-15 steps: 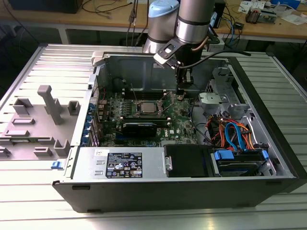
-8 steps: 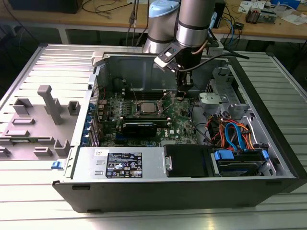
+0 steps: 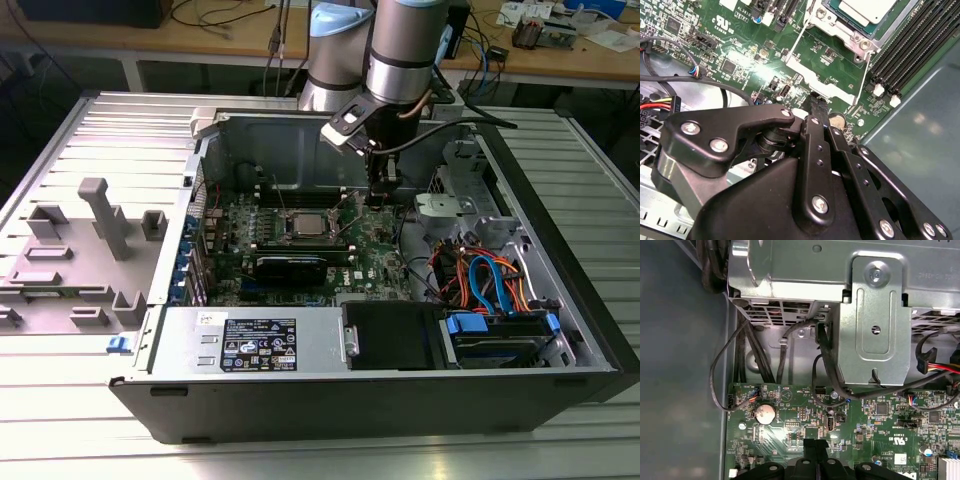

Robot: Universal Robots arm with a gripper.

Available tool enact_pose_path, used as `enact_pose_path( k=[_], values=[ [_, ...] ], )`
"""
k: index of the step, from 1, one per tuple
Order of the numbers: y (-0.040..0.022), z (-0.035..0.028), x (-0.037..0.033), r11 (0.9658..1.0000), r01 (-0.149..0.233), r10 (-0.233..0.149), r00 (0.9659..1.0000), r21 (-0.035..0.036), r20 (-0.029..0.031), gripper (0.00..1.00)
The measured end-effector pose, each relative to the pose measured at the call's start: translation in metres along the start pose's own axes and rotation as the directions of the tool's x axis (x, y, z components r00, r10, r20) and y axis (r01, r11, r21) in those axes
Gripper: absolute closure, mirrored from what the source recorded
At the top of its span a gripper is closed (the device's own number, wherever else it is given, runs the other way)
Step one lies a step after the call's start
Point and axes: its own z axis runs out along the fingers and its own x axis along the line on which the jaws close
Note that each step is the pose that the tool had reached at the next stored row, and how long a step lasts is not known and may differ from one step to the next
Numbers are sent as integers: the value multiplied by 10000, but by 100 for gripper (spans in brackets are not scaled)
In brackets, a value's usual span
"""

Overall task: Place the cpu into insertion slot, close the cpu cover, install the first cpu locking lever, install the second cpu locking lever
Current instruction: 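Close the cpu cover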

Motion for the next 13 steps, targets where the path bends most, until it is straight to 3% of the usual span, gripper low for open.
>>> enact_pose_path(
  k=[13],
  values=[
    [-30,9,1,10000,-15,15,10000,1,0,89]
  ],
)
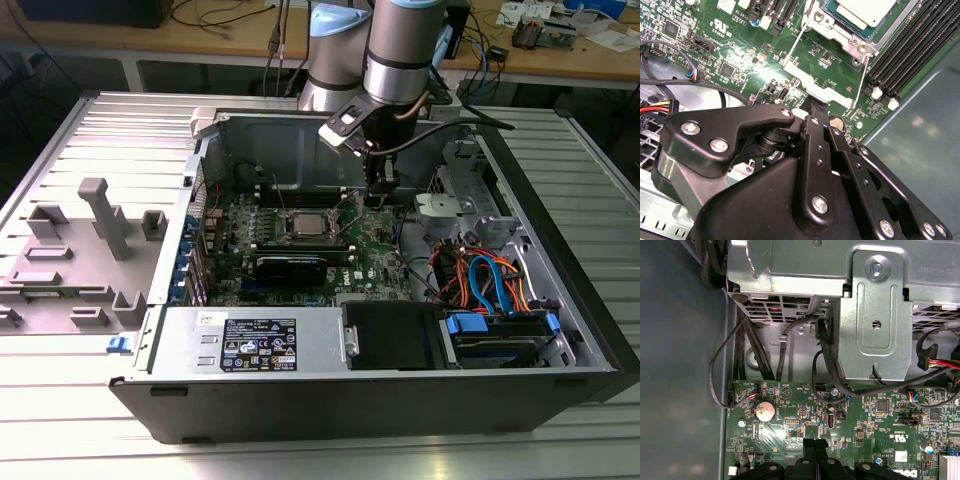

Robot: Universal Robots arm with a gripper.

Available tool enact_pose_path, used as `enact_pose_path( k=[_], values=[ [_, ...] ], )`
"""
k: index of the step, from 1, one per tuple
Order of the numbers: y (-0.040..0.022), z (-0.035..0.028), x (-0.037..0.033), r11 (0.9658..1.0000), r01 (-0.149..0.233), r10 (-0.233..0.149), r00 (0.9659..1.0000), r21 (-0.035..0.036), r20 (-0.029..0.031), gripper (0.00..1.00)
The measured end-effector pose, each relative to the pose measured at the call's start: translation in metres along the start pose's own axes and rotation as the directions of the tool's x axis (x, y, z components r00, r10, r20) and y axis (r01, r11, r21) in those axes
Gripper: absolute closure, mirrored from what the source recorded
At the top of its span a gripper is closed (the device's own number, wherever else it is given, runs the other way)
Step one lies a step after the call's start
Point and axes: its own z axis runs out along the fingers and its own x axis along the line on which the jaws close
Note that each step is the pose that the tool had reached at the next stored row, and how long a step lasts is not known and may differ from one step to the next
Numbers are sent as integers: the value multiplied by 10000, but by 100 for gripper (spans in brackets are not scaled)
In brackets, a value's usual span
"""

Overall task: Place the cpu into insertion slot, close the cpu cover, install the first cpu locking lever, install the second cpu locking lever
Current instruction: 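Close the cpu cover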

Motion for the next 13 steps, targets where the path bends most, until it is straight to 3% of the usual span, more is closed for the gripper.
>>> enact_pose_path(
  k=[13],
  values=[
    [-73,0,3,10000,2,-2,10000,7,-1,89]
  ],
)
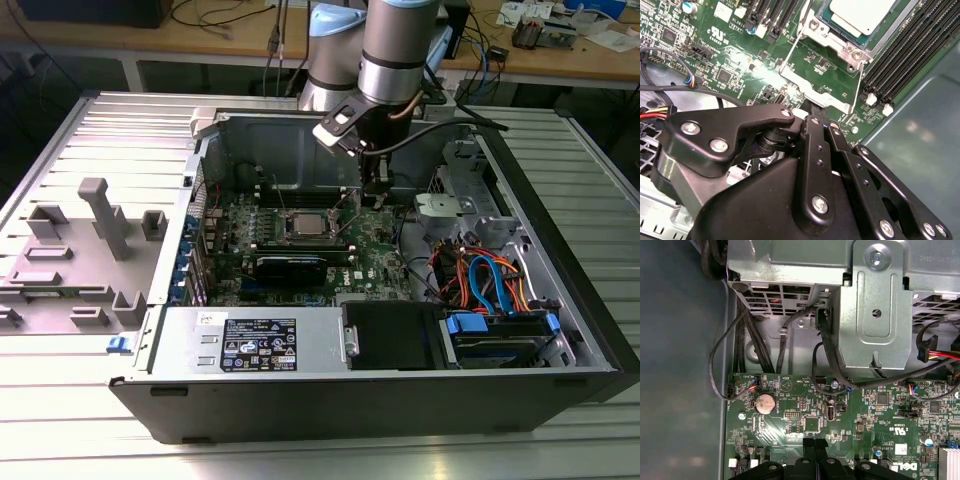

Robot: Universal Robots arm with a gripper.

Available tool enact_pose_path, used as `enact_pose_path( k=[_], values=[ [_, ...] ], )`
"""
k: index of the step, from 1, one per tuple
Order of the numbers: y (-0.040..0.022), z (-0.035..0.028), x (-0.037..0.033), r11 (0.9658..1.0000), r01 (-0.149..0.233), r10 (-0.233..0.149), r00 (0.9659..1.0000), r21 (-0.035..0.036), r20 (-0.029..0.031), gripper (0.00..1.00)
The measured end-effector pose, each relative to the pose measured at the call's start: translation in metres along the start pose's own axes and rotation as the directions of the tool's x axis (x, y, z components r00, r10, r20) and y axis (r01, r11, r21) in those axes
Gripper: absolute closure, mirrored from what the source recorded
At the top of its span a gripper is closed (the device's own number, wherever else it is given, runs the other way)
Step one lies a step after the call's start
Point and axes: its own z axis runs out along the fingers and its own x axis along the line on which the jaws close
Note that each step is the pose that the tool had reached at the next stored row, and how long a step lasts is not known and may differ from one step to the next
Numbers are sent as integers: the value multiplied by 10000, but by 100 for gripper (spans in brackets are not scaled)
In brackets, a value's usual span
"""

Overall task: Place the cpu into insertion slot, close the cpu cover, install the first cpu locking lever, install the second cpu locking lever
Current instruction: 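Close the cpu cover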

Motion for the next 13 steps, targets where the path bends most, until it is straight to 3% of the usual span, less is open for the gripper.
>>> enact_pose_path(
  k=[6,9,13],
  values=[
    [-86,0,3,10000,0,0,10000,1,1,89],
    [-173,-1,7,10000,1,-1,10000,1,0,89],
    [-214,-1,8,10000,0,0,10000,1,0,89]
  ],
)
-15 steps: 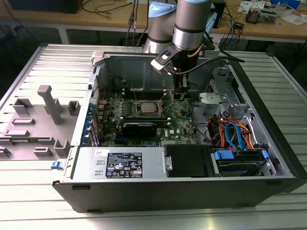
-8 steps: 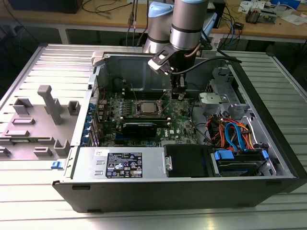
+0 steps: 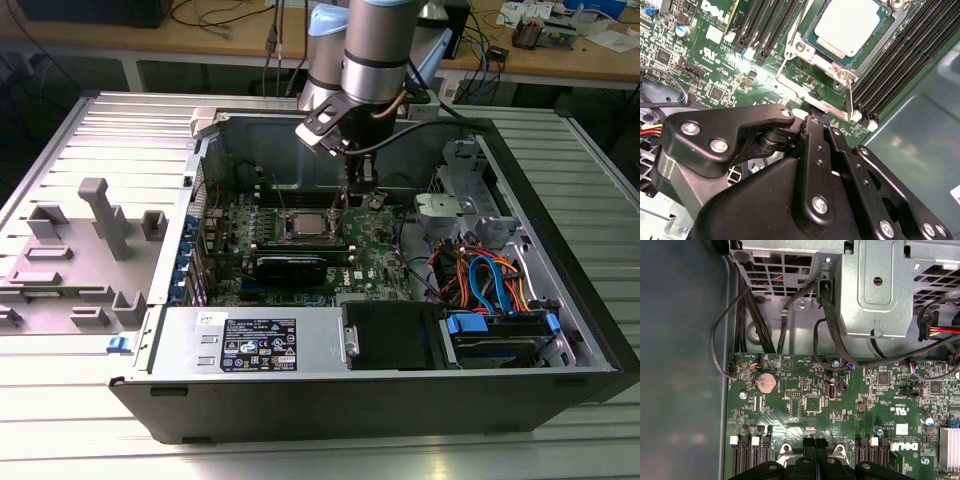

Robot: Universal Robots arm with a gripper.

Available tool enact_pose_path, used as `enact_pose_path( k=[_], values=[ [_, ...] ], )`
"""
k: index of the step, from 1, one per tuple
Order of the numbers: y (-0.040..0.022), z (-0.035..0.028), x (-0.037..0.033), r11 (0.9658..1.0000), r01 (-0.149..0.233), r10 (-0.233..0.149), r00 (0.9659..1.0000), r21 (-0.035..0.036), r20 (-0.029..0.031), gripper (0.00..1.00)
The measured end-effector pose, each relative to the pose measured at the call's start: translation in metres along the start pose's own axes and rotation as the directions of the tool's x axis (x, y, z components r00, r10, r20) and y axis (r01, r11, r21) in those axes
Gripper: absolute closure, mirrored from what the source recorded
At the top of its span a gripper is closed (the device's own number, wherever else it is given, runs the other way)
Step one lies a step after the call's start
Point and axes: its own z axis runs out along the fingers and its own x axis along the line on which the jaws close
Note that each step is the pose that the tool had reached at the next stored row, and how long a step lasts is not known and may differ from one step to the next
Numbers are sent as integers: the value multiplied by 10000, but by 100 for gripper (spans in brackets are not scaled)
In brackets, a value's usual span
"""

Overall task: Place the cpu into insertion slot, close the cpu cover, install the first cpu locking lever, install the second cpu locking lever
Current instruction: 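Close the cpu cover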

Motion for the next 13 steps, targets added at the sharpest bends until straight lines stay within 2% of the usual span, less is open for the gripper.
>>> enact_pose_path(
  k=[4,13],
  values=[
    [-28,0,1,10000,0,0,10000,0,0,89],
    [-33,0,1,10000,1,-1,10000,0,0,89]
  ],
)
